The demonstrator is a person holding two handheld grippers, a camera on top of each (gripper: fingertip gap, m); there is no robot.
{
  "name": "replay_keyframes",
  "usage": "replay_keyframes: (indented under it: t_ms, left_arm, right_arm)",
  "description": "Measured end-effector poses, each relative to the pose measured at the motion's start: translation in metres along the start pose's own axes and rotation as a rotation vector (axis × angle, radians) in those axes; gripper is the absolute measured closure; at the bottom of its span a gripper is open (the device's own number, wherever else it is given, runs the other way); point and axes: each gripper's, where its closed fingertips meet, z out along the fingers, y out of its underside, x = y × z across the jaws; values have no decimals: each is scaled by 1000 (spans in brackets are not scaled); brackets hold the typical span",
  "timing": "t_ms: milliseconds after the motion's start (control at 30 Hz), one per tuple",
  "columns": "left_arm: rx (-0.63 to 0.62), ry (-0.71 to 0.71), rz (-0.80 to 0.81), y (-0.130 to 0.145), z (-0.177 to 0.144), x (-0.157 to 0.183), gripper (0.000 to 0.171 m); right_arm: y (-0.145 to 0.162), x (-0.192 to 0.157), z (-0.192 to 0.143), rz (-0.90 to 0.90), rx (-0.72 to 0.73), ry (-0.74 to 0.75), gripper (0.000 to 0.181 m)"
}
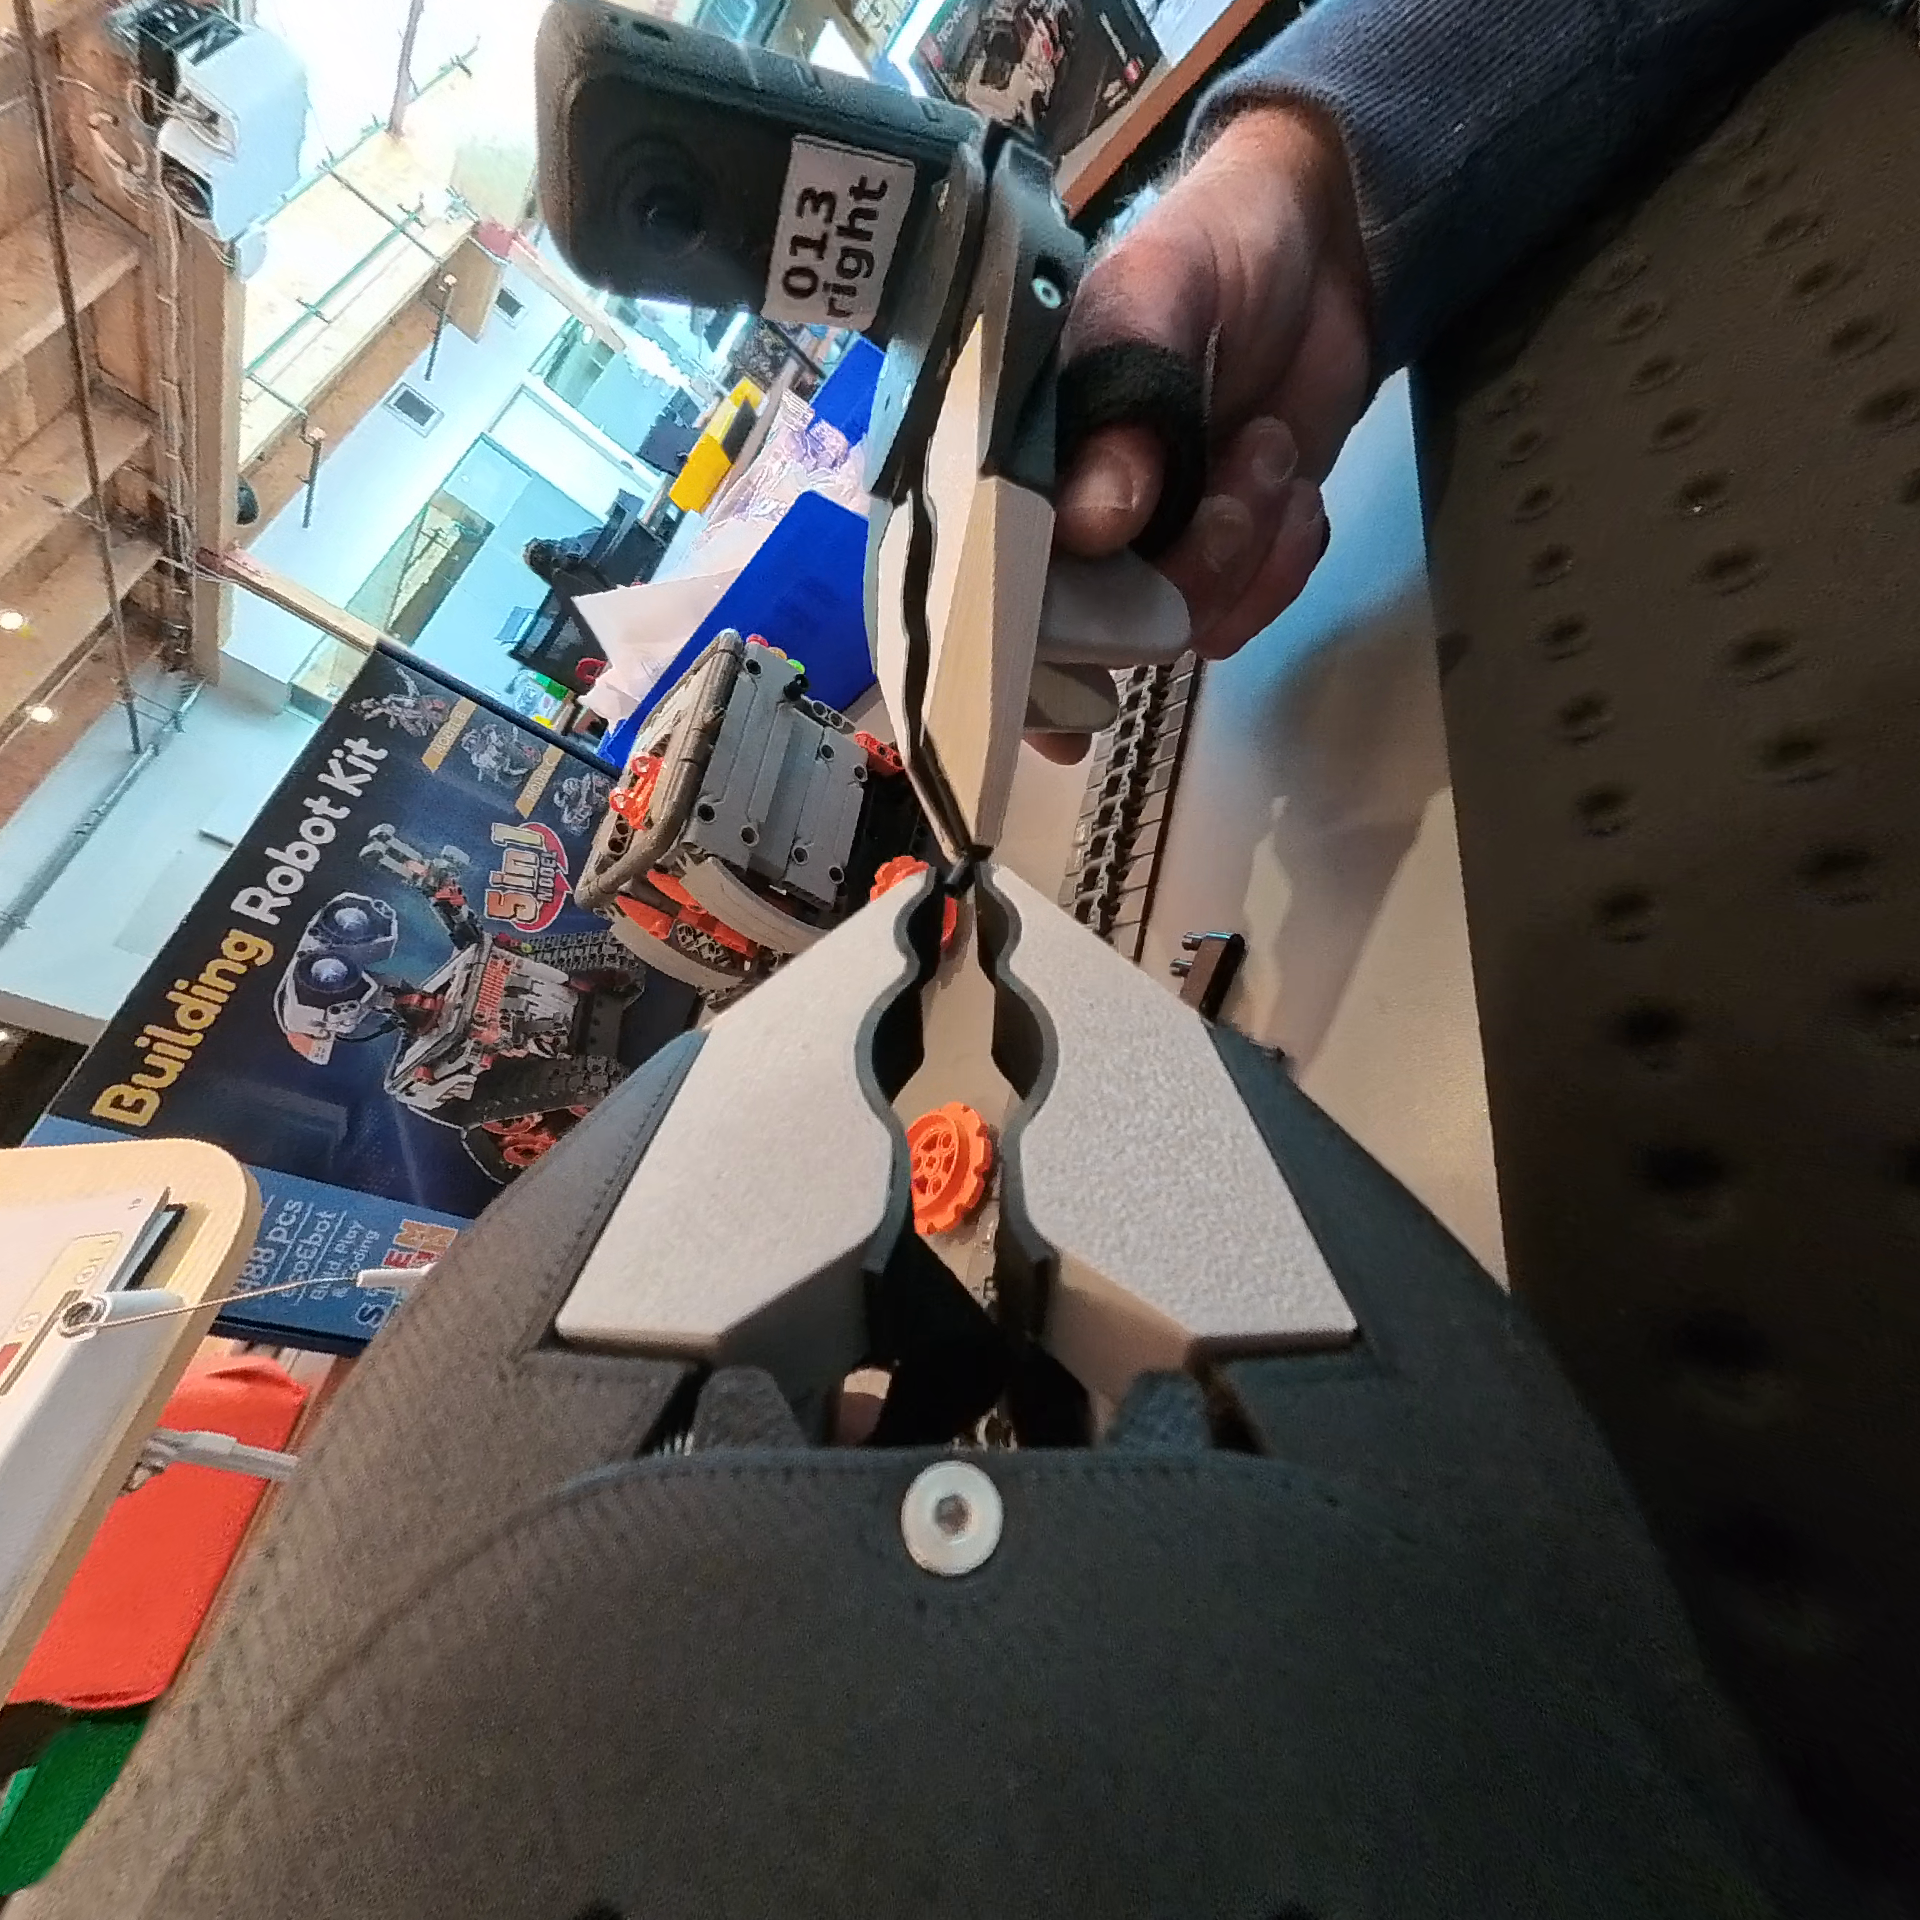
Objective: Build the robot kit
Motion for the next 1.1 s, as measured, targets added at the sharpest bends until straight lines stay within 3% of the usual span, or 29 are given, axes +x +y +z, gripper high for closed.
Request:
replay_keyframes:
  t_ms: [333, 600, 1100]
  left_arm:
    - [-13, 3, 101, 0, 0, 8, 165]
    - [-22, -34, 70, -3, 2, 1, 168]
    - [-26, -83, 65, -4, 1, -6, 168]
  right_arm:
    - [5, -4, 2, -13, -37, -15, 180]
    - [-8, 2, -2, -14, 43, 32, 178]
    - [-6, -1, -1, -20, 34, 22, 174]
